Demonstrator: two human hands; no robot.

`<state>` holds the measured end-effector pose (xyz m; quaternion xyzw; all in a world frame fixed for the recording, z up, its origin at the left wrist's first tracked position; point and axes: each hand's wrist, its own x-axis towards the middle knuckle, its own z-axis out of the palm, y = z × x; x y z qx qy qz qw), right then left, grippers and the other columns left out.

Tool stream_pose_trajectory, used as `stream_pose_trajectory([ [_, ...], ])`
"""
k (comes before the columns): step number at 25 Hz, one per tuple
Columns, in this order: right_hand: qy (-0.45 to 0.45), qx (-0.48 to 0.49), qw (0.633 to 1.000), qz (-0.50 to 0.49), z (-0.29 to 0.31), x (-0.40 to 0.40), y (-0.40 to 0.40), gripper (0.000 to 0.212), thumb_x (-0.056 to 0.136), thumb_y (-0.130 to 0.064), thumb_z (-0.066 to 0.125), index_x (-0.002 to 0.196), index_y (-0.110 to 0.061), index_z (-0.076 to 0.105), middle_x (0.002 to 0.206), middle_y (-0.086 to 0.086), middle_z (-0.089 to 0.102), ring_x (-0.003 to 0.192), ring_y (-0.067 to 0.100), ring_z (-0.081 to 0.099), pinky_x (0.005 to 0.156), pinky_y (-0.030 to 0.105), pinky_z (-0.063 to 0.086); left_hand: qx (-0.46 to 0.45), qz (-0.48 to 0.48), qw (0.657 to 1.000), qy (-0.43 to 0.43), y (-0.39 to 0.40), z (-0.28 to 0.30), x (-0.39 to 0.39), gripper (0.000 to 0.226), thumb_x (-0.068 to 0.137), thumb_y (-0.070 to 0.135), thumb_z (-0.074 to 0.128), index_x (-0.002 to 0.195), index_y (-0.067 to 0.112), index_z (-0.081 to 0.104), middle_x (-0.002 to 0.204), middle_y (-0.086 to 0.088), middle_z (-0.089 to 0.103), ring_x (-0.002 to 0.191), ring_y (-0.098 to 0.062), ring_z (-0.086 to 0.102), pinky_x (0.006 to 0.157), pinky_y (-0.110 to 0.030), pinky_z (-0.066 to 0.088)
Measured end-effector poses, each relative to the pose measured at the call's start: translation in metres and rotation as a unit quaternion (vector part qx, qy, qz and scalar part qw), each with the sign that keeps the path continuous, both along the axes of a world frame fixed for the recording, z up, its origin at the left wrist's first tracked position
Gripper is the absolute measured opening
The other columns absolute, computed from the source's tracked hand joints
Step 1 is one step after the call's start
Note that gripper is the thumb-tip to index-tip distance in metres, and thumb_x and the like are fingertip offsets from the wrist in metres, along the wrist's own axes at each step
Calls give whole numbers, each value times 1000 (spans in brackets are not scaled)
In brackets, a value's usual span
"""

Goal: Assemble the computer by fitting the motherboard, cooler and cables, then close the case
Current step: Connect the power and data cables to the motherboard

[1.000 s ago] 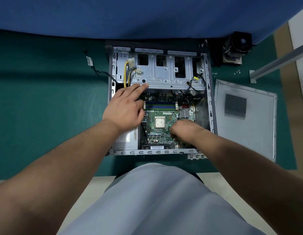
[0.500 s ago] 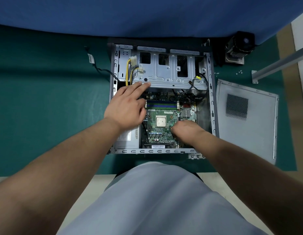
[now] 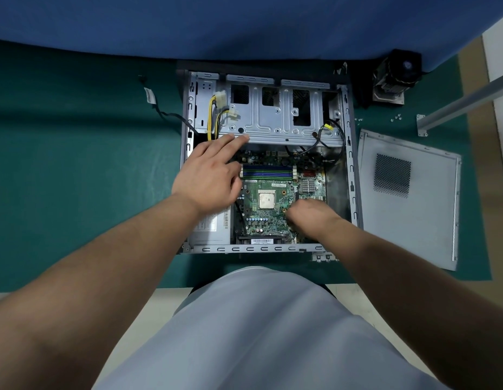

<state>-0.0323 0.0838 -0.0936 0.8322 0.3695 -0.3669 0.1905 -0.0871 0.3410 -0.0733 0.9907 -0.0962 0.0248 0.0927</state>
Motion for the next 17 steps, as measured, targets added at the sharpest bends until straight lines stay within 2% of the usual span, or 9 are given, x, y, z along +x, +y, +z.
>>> stream_pose_trajectory([
  [2, -4, 5, 1000, -8, -1, 0, 1, 13, 90, -1, 65, 94, -13, 67, 89, 6, 65, 80, 23, 64, 75, 36, 56, 1, -1, 1000, 1, 0, 0, 0, 40, 93, 41, 40, 86, 24, 75, 165, 2, 34, 149, -21, 34, 116, -45, 31],
  [6, 1, 23, 999, -48, -4, 1, -2, 8, 94, -10, 67, 97, -17, 63, 92, 3, 64, 85, 21, 63, 83, 40, 58, 1, -1, 1000, 2, 0, 0, 0, 39, 93, 41, 41, 87, 24, 75, 165, 2, 34, 149, -22, 34, 115, -46, 31],
  [9, 5, 30, 997, -65, -6, 2, 0, 7, 95, -16, 68, 94, -19, 61, 93, 2, 64, 86, 21, 64, 83, 41, 58, 1, -1, 1000, 2, 1, 0, 0, 37, 93, 41, 42, 86, 24, 75, 164, 2, 35, 149, -22, 34, 115, -45, 31],
  [14, 17, 18, 994, -107, -8, 4, -6, 15, 95, -26, 70, 88, -22, 56, 90, 0, 63, 82, 18, 62, 76, 37, 56, 3, 0, 1000, 2, 1, 0, 0, 37, 93, 41, 41, 83, 25, 73, 164, 2, 35, 149, -21, 34, 115, -46, 31],
  [17, 8, 3, 995, -100, -5, 3, -6, 15, 95, -30, 69, 93, -21, 57, 88, -1, 60, 79, 17, 60, 66, 34, 51, 0, 5, 1000, 9, 1, 1, 0, 38, 93, 42, 40, 82, 27, 73, 165, 3, 34, 149, -20, 33, 116, -46, 31],
])
